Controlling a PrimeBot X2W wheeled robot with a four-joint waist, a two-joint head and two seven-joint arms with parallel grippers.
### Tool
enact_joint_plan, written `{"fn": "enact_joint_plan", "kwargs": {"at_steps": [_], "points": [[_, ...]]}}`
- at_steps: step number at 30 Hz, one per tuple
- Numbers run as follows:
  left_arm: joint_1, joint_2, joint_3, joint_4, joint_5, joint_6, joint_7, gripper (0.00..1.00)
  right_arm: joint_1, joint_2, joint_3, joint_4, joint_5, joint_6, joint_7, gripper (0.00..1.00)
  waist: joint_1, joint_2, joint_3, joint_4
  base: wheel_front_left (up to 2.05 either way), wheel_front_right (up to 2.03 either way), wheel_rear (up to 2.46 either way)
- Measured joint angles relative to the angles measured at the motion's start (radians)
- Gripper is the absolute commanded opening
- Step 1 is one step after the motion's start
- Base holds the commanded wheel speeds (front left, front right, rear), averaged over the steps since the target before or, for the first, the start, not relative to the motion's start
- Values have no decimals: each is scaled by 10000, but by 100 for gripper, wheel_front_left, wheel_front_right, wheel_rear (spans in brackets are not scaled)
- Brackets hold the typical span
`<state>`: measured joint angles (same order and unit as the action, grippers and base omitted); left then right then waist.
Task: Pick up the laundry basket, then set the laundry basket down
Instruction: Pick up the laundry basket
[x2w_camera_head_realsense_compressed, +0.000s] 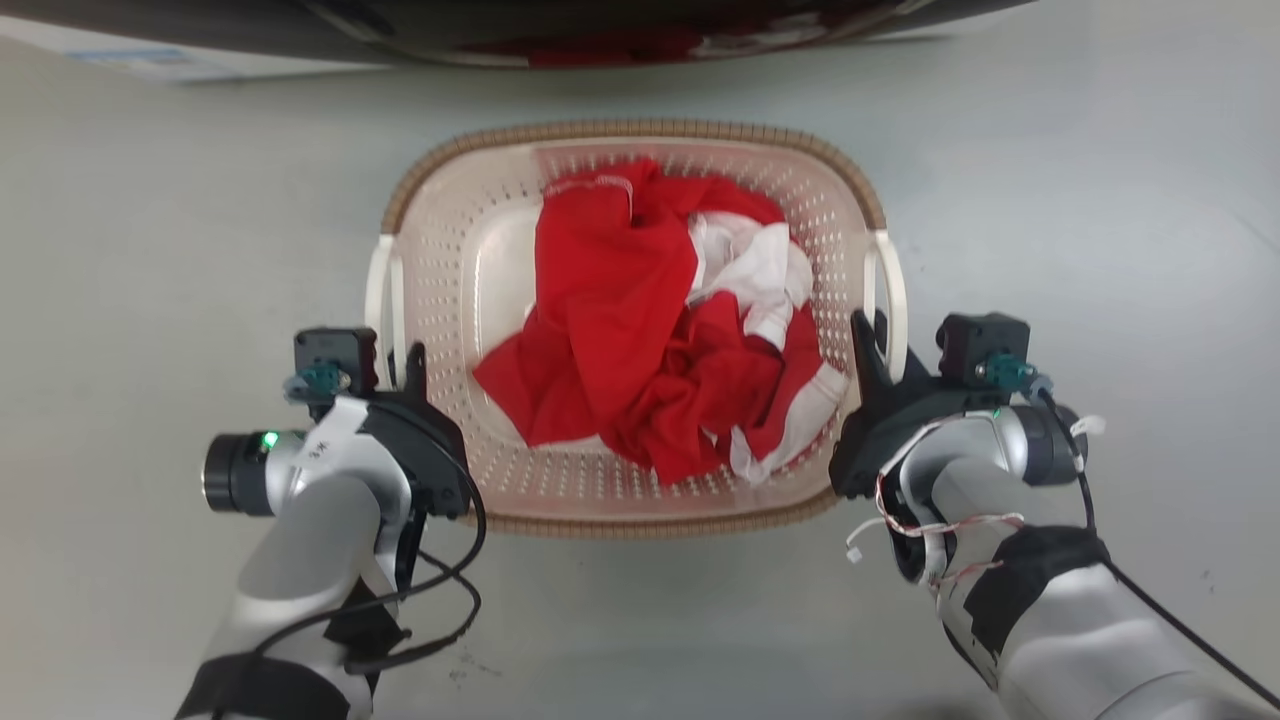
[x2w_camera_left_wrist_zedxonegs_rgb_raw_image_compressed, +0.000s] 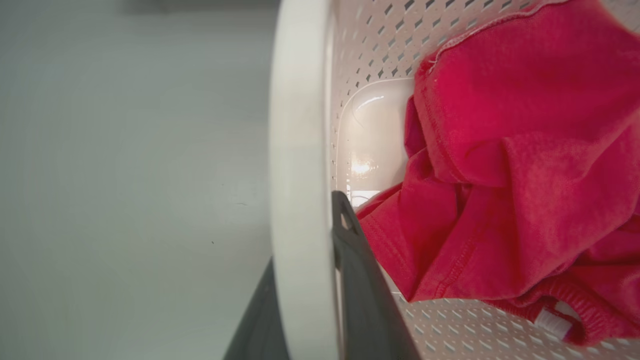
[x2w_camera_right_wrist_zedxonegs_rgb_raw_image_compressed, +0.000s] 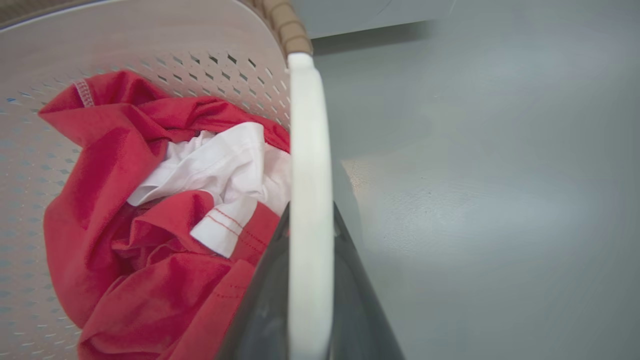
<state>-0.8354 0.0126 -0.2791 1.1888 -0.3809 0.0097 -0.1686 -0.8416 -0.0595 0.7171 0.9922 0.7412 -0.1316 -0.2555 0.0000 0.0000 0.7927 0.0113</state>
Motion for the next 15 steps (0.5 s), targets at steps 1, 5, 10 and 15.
{"fn": "enact_joint_plan", "kwargs": {"at_steps": [1,5,10,15], "points": [[96,-2,-117,2,-63,0,17,0,80,19,33,105,33,4,0,0,0,0,-130,-11,0,0,0],[532,2,-504,-25,-558,23,113,0,381,67,205,314,173,12,2,0,-1,0,-679,-44,0,0,0],[1007,25,-1001,-198,-1078,100,314,0,698,77,430,485,445,12,2,0,-1,0,-1388,-67,0,0,0],[1580,86,-1609,-414,-1532,257,556,0,1143,77,708,621,773,12,128,0,-1,-1,-2119,-67,0,0,0]]}}
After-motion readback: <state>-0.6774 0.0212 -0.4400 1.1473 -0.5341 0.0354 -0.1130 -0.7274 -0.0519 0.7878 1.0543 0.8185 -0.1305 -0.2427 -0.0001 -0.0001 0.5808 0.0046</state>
